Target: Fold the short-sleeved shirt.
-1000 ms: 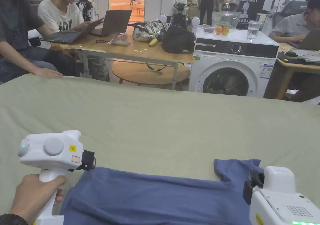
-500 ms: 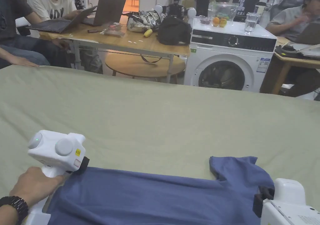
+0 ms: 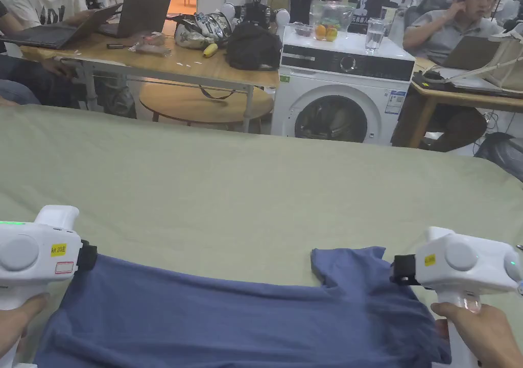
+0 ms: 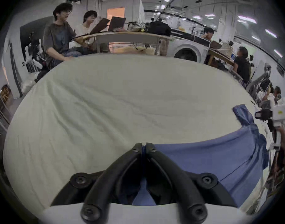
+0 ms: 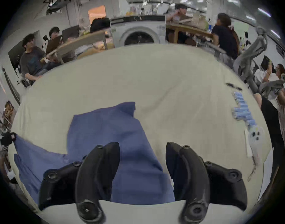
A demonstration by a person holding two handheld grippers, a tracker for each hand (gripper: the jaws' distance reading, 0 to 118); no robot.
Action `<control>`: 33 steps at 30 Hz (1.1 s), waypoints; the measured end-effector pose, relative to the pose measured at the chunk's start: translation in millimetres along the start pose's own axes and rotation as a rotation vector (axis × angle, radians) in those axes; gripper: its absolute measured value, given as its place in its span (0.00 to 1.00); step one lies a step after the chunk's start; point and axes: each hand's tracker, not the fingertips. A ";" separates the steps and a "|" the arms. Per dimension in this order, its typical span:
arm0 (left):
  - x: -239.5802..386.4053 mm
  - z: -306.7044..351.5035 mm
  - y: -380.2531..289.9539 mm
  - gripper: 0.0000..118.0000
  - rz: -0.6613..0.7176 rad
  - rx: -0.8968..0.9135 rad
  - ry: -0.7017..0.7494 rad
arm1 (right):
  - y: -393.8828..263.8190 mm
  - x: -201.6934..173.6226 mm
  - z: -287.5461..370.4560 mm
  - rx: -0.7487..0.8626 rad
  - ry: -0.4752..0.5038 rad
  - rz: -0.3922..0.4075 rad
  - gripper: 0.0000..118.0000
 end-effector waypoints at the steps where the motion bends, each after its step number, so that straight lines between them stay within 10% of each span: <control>1: -0.6 0.4 -0.3 0.00 0.008 -0.001 -0.010 | 3.3 -0.2 -10.5 -0.024 0.015 0.011 0.51; 6: -2.6 -0.8 0.0 0.00 0.025 -0.002 -0.007 | 5.1 -4.9 -48.0 -0.112 0.004 0.085 0.49; 10: -2.1 -3.5 3.1 0.00 0.024 -0.002 -0.002 | 4.6 -7.7 -37.4 -0.069 -0.012 0.106 0.00; 33: -10.0 111.8 -45.7 0.00 0.066 0.084 -0.084 | -121.5 2.7 187.0 0.238 0.027 0.097 0.00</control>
